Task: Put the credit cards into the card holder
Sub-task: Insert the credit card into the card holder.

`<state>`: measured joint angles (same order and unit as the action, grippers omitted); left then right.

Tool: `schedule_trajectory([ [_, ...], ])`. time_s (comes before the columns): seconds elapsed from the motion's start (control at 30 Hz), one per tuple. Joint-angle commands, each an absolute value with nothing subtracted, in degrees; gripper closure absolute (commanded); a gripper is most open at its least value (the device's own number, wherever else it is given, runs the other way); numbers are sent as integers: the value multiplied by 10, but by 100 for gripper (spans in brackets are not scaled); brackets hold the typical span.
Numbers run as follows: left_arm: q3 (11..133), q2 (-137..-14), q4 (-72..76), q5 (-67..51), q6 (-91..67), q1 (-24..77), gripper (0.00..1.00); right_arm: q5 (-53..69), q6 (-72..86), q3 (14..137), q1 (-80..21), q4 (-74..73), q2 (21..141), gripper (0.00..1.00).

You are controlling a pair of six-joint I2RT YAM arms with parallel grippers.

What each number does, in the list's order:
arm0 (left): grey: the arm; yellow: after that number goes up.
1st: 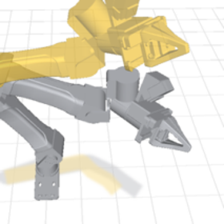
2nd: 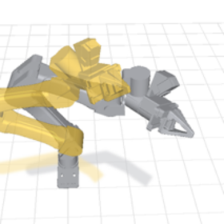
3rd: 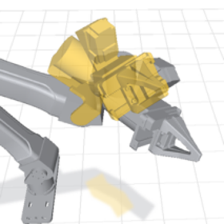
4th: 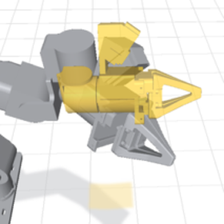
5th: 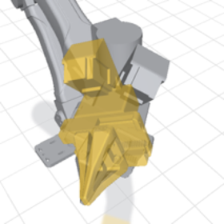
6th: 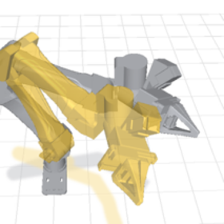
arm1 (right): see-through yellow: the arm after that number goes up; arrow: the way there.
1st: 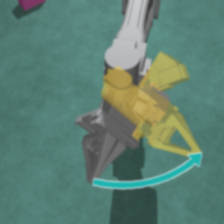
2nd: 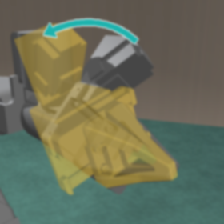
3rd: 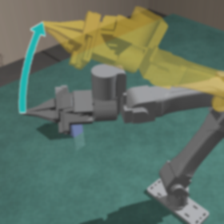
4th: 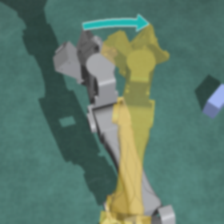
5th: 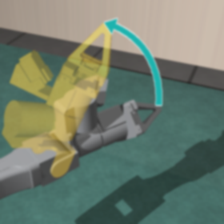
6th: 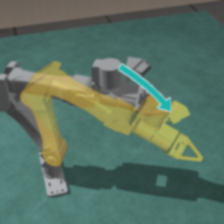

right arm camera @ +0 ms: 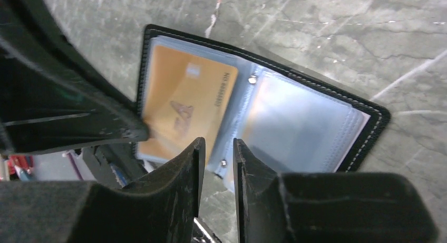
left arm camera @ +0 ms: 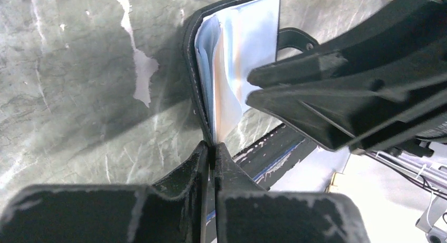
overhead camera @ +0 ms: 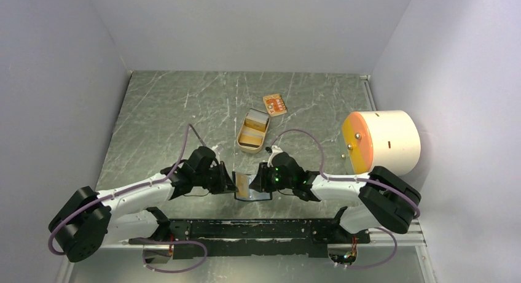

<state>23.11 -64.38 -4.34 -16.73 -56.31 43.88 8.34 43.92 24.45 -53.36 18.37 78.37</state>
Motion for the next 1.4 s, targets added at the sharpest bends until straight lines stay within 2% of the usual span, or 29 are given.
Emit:
schedule_trajectory([
  [0.0, 275, -627, -106, -186, -534, 441, 89, 65, 418, 259, -530, 173, 802, 71],
  [0.23, 250, -633, -5, -226, -547, 441, 75, 82, 423, 262, -529, 216, 849, 78],
  [0.3, 237, -635, 30, -234, -555, 441, 75, 82, 424, 257, -529, 222, 850, 78],
  [0.43, 230, -646, 41, -223, -559, 442, 82, 77, 427, 242, -528, 229, 844, 78],
  [0.73, 228, -675, 56, -221, -557, 441, 84, 83, 433, 233, -528, 244, 847, 78],
  [0.97, 234, -670, 19, -191, -547, 442, 78, 75, 432, 229, -528, 239, 838, 78],
  [1.1, 238, -682, 28, -201, -548, 442, 70, 69, 429, 233, -528, 229, 833, 78],
  [1.37, 224, -664, 51, -202, -558, 442, 69, 66, 430, 223, -528, 232, 830, 78],
])
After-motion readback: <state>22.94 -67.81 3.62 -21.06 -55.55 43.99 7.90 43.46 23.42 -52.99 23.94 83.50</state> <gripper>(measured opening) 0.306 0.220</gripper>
